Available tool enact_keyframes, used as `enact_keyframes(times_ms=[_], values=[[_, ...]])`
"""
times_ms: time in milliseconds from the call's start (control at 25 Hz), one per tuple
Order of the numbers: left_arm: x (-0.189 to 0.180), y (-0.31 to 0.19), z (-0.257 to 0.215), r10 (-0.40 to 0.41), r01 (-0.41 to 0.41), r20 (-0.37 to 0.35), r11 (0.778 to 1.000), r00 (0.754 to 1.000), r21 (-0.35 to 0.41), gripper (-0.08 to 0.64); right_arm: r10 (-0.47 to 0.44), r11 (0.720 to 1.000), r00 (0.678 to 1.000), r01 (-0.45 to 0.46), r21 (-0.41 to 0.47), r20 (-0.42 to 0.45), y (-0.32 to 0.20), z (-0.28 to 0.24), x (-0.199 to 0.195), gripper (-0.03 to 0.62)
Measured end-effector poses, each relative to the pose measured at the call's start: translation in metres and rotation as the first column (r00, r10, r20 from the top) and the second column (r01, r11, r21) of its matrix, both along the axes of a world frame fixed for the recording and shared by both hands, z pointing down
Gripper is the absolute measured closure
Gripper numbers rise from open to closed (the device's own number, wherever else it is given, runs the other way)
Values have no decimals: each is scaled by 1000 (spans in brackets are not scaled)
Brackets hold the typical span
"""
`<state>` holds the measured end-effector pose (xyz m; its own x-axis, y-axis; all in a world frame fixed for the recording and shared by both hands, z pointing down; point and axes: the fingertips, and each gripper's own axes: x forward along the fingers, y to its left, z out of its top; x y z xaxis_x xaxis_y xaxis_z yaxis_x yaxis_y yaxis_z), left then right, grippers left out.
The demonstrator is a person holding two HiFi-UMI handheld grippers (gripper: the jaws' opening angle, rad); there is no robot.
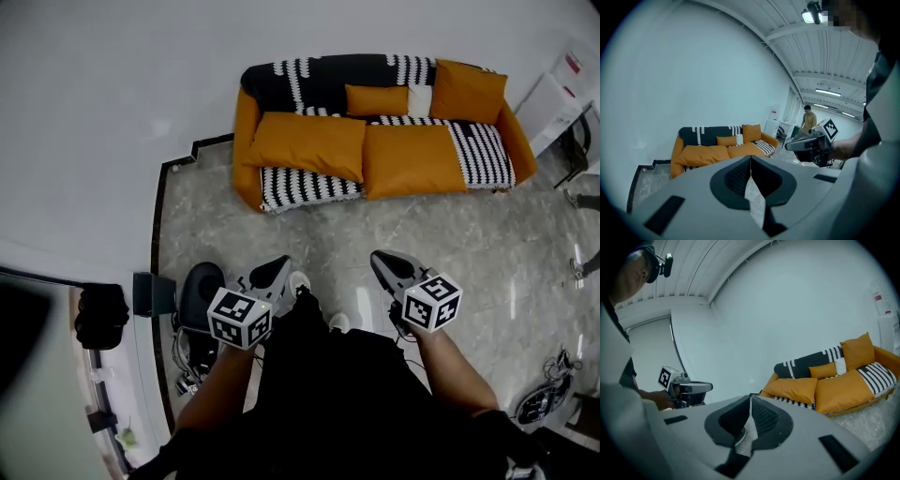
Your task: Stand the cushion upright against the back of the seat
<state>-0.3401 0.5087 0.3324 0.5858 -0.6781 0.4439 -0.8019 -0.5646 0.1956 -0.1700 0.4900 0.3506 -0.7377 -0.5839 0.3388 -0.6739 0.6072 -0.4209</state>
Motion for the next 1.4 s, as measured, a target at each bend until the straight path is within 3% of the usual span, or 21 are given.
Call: enact_keyframes(times_ms=[680, 1400], values=[[-16, -125, 15, 20, -21, -26, 1000, 999, -9, 543, 55, 998, 998, -55, -20, -35, -115, 14, -9, 552], [-116, -306, 13, 5, -5, -17, 1000, 1000, 1, 543, 121, 992, 987, -123, -10, -106, -290, 9, -67, 552]])
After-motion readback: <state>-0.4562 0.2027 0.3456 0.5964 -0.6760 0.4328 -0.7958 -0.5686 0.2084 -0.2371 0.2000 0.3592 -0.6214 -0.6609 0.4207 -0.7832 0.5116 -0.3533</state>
